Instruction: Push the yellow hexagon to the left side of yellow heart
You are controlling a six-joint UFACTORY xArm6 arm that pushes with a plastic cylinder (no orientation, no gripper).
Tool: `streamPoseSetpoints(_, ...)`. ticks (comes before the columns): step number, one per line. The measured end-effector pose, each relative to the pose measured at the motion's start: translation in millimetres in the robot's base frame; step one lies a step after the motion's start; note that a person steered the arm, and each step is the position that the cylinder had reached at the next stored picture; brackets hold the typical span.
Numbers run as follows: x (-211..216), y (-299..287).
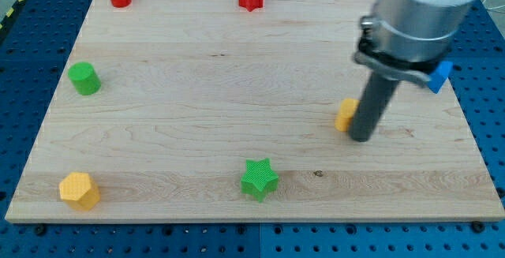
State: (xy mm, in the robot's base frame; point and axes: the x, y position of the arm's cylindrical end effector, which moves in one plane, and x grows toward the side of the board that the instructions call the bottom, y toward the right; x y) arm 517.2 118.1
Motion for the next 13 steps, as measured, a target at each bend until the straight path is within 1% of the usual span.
streamPoseSetpoints(1, 0, -79)
streamPoseSetpoints(2, -16, -159)
streamPoseSetpoints(3, -16, -240)
streamPoseSetpoints(4, -12, -314)
streamPoseSetpoints(5, 6, -382)
streamPoseSetpoints(6, 60, -404)
streamPoseSetpoints(7, 101, -401)
streamPoseSetpoints(8, 100, -381)
streamPoseSetpoints(9, 101, -334)
streamPoseSetpoints(10, 100, -314)
streamPoseSetpoints(11, 84, -307)
streamPoseSetpoints(13, 35, -305)
